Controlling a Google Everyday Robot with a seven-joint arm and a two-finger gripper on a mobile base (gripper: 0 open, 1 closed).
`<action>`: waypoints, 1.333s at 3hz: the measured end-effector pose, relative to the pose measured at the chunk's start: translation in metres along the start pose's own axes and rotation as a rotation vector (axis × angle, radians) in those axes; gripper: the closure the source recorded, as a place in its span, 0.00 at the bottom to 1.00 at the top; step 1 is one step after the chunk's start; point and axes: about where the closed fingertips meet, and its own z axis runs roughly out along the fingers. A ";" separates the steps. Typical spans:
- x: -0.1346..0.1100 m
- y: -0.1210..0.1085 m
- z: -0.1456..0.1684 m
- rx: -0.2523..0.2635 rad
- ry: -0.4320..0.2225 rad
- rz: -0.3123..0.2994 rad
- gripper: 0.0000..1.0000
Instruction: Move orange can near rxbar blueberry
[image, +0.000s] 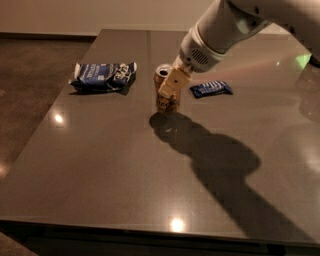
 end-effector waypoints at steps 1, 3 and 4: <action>0.028 -0.024 -0.003 0.021 0.027 0.055 1.00; 0.070 -0.058 -0.018 0.092 0.034 0.146 0.78; 0.082 -0.067 -0.023 0.127 0.034 0.161 0.55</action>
Offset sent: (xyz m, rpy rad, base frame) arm 0.0346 -0.0895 -0.0189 -0.0076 0.0375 -0.1748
